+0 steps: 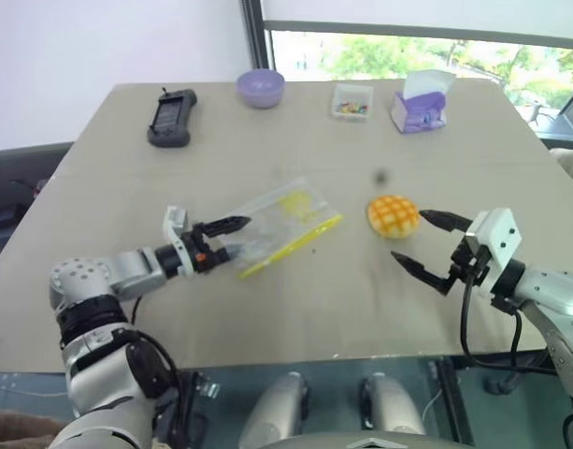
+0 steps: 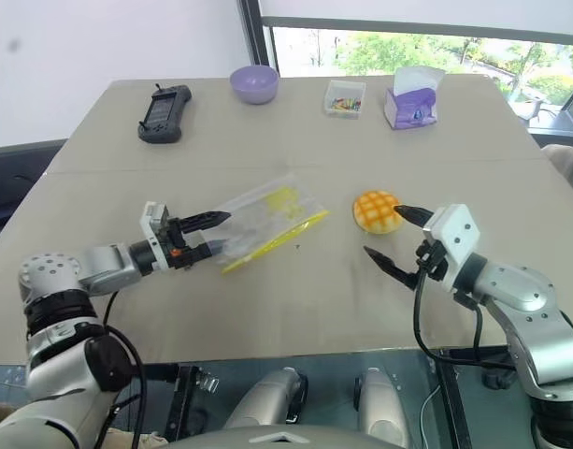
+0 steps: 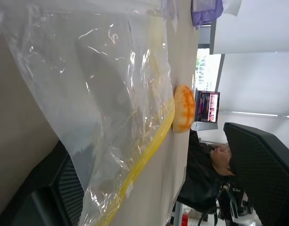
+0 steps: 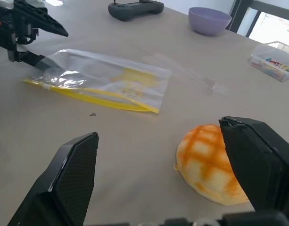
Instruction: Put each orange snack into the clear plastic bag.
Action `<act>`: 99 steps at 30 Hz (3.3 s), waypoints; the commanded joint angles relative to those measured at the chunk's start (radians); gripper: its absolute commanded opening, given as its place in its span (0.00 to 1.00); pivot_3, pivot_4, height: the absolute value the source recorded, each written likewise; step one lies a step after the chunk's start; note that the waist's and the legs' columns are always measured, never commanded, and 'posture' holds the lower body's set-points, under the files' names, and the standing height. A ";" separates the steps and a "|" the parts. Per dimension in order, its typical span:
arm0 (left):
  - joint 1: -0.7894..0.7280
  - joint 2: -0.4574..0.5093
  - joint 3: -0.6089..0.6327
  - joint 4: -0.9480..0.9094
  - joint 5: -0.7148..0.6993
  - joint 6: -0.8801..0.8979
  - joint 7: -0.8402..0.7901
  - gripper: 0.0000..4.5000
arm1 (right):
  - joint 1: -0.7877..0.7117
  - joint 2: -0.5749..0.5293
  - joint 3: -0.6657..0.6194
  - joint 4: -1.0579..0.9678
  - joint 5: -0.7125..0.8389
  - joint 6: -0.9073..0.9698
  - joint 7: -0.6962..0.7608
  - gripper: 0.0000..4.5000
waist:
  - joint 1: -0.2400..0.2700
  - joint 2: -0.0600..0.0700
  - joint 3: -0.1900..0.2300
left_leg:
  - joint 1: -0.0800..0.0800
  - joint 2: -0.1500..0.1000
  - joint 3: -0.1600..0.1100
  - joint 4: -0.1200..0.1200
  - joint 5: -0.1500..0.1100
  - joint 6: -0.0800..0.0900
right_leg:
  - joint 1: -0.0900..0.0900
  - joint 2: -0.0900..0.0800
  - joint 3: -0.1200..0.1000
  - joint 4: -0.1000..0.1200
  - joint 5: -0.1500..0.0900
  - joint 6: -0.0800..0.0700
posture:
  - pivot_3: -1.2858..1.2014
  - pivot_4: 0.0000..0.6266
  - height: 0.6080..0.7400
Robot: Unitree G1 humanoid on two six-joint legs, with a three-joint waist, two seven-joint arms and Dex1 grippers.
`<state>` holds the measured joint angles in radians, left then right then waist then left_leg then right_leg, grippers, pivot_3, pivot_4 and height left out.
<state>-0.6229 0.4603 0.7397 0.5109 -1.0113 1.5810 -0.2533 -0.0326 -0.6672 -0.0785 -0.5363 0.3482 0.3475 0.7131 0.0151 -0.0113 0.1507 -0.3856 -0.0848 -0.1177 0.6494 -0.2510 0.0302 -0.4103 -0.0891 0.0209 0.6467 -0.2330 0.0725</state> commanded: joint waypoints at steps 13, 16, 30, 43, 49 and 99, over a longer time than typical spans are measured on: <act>-0.127 -0.166 0.277 -0.109 -0.104 0.033 0.360 0.18 | -0.162 0.025 0.212 0.142 -0.239 -0.214 0.018 1.00 | -0.003 -0.004 0.002 | 0.000 0.000 0.000 0.000 0.000 0.000 | 0.000 0.000 0.000 0.000 0.000 0.000 | 0.52 0.24 1.00; -0.180 -0.188 0.322 -0.115 -0.203 0.033 0.489 0.01 | -0.226 0.072 0.272 0.257 -0.317 -0.296 -0.006 1.00 | -0.003 -0.006 0.003 | -0.001 0.000 0.000 0.001 0.001 -0.001 | 0.000 0.001 -0.001 0.000 0.000 0.000 | 0.52 0.24 1.00; -0.229 -0.269 0.199 -0.201 -0.785 -0.235 1.065 0.01 | -0.595 0.331 0.488 0.790 -0.739 -0.564 -0.273 1.00 | -0.023 -0.009 0.005 | -0.002 0.000 0.001 0.002 0.001 -0.002 | -0.003 0.001 0.002 0.002 0.000 0.000 | 0.52 0.24 1.00; -0.141 -0.251 0.019 -0.338 -0.961 -0.481 1.145 0.01 | -0.718 0.439 0.521 0.989 -0.901 -0.513 -0.425 1.00 | -0.029 -0.009 0.005 | -0.002 0.000 0.002 0.002 0.001 -0.002 | -0.003 0.002 0.003 0.002 0.000 0.000 | 0.52 0.24 1.00; -0.144 -0.248 0.011 -0.339 -0.961 -0.493 1.139 0.01 | -0.731 0.459 0.541 1.069 -0.929 -0.534 -0.462 1.00 | -0.030 -0.009 0.005 | -0.002 0.000 0.002 0.002 0.001 -0.002 | -0.003 0.003 0.003 0.002 0.000 0.000 | 0.52 0.24 1.00; 0.343 0.507 -0.753 -0.917 0.565 -1.119 -0.280 0.57 | -0.939 0.359 0.466 1.189 -0.830 -0.476 -0.260 0.00 | -0.059 -0.006 0.007 | -0.013 0.003 0.010 -0.013 0.002 -0.003 | -0.021 0.004 0.010 -0.004 0.000 -0.001 | 0.52 0.24 1.00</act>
<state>-0.2816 0.9574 -0.0300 -0.3521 -0.5106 0.5112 -0.5261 -0.9350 -0.3073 0.4065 0.6759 -0.4947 -0.1310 0.4520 -0.0440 -0.0171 0.1575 -0.3990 -0.0822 -0.1081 0.6366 -0.2492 0.0277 -0.4316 -0.0852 0.0310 0.6431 -0.2331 0.0715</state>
